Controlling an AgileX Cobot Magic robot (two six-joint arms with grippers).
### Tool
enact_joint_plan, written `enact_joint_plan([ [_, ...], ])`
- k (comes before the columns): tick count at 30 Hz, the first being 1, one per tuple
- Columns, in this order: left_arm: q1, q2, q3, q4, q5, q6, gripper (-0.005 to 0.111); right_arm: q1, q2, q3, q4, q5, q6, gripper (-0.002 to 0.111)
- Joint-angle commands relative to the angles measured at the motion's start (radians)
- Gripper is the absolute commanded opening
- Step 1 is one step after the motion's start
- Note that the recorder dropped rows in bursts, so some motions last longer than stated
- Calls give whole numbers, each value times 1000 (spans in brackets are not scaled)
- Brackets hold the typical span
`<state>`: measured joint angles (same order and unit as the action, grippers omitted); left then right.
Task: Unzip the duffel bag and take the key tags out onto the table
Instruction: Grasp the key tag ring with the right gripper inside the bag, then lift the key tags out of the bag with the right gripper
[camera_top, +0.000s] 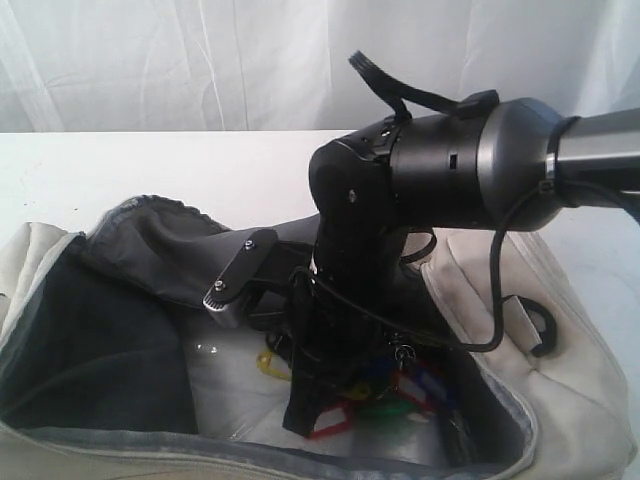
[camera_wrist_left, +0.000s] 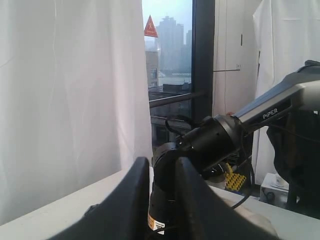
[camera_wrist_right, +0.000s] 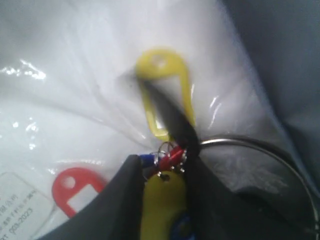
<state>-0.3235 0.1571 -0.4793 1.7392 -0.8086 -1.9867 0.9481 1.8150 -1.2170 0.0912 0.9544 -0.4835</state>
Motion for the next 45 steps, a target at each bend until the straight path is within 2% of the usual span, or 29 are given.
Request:
enact_joint_plan([
  [1, 2, -8, 0, 5, -11, -5, 25, -2, -5, -1, -39, 137, -40, 4],
  [6, 2, -8, 0, 5, -11, -5, 25, -2, -105, -8, -37, 158, -98, 0],
  [14, 2, -8, 0, 5, -11, -5, 25, -2, -260, -8, -37, 143, -114, 0],
  [25, 2, -8, 0, 5, -11, -5, 25, -2, -479, -8, -45, -57, -114, 0],
  [28, 2, -8, 0, 5, -11, -5, 25, -2, -547, -8, -115, -158, -99, 0],
  [31, 2, -8, 0, 5, -11, -5, 25, -2, -597, -8, -251, -203, -3, 0],
  [45, 2, -8, 0, 5, -11, -5, 25, -2, -729, -8, -620, -191, 241, 0],
])
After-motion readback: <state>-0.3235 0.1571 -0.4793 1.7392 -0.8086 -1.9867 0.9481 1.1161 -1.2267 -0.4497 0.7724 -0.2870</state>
